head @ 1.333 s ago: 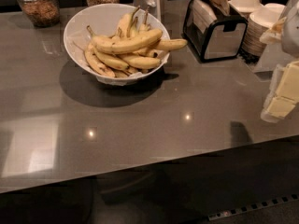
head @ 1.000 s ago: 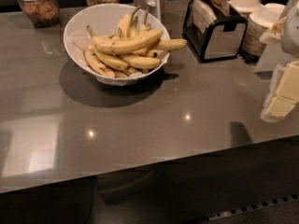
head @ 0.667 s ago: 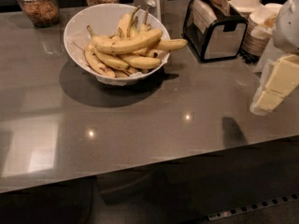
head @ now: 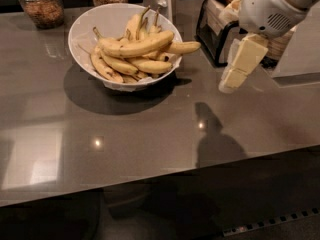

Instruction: Pick banana from white bowl

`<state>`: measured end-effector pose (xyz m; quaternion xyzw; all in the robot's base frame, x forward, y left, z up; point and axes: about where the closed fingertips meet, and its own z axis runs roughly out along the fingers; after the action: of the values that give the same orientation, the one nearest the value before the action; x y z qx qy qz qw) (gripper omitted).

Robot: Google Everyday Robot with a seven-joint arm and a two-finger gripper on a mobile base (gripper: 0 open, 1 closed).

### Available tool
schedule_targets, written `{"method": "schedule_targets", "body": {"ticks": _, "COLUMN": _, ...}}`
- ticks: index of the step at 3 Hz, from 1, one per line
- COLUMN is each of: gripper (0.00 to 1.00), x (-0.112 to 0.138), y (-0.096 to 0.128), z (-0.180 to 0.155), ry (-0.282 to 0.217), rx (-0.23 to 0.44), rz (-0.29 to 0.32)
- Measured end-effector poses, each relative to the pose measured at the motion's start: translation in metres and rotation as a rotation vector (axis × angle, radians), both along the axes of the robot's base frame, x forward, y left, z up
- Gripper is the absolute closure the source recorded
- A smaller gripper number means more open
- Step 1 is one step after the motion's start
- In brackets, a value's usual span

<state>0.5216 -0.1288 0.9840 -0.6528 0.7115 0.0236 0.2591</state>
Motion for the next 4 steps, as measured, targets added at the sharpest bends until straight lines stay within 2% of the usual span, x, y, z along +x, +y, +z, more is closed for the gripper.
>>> {"method": "schedule_targets", "body": {"ticks": 2, "gripper": 0.00, "x": 0.065, "y": 0.062, "z": -0.004, "ry": -0.006, "rx": 0.088, "rz": 0.122}}
{"method": "schedule_targets", "body": {"ticks": 4, "gripper": 0.00, "x": 0.112, "y": 0.108, "z": -0.018, "ry": 0.027, "rx": 0.159, "rz": 0.189}}
